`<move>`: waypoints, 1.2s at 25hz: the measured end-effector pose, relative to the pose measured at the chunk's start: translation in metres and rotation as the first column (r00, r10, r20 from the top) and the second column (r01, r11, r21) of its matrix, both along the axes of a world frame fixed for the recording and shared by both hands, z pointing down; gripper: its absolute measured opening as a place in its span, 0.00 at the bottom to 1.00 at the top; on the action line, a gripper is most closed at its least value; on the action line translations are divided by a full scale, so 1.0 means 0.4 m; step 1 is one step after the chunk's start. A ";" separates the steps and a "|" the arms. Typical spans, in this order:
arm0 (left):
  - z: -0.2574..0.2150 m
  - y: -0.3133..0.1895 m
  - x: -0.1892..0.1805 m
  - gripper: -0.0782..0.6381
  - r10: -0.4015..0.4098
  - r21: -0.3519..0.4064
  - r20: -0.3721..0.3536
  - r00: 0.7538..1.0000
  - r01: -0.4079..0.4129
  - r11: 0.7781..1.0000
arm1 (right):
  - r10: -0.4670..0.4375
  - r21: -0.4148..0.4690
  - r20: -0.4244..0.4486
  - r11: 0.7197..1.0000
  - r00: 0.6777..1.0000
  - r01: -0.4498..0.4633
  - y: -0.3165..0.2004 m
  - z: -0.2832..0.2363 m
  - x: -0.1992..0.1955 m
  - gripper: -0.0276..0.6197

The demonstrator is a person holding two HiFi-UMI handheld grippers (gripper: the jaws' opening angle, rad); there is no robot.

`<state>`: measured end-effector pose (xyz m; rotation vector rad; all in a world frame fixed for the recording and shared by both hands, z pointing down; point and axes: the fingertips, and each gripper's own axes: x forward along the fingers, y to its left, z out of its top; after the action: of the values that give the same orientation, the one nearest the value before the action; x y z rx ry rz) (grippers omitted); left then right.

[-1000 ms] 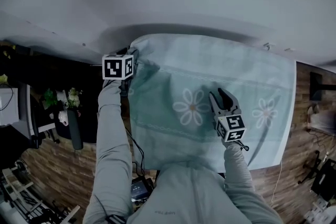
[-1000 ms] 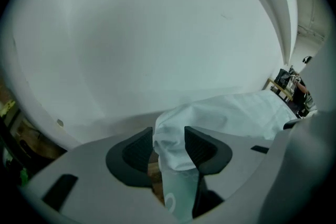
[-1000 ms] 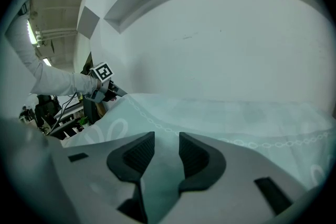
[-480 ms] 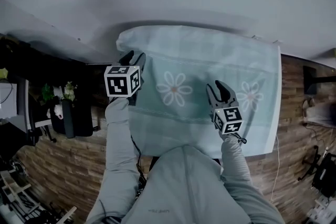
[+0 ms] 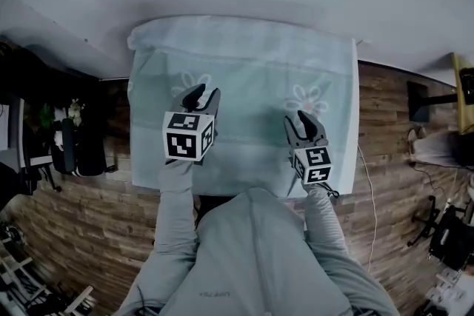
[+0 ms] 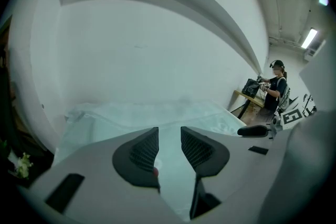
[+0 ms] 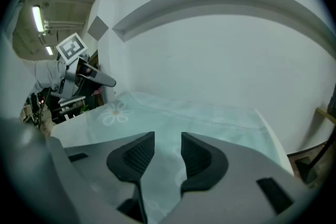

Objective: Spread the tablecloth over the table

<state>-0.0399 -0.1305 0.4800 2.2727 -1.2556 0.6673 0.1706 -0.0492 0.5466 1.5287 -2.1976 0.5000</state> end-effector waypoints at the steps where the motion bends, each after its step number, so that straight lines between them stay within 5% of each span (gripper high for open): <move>1: 0.001 0.032 0.040 0.32 0.015 -0.001 -0.008 1.000 -0.015 1.000 | 0.014 -0.020 -0.020 1.000 1.000 -0.014 0.030 0.019 0.036 0.27; 6: 0.018 0.167 0.209 0.31 0.096 -0.008 -0.021 0.995 -0.096 0.995 | 0.088 -0.093 -0.111 0.991 0.990 -0.099 0.129 0.095 0.193 0.28; 12: 0.032 0.240 0.315 0.31 0.123 -0.022 -0.055 0.991 -0.125 0.992 | 0.077 -0.192 -0.151 0.976 0.985 -0.106 0.184 0.152 0.254 0.26; 20: 0.024 0.267 0.354 0.30 0.193 -0.023 -0.047 0.980 -0.194 0.981 | 0.132 -0.263 -0.136 0.951 0.982 -0.164 0.206 0.188 0.259 0.22; 30: 0.025 0.280 0.336 0.30 0.204 -0.033 -0.025 0.979 -0.205 0.978 | 0.160 -0.225 -0.121 0.957 0.980 -0.184 0.209 0.189 0.380 0.26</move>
<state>0.0945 -0.0185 0.4899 2.3939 -0.9996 0.7288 0.3225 0.0346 0.6222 1.5857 -1.8641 0.6944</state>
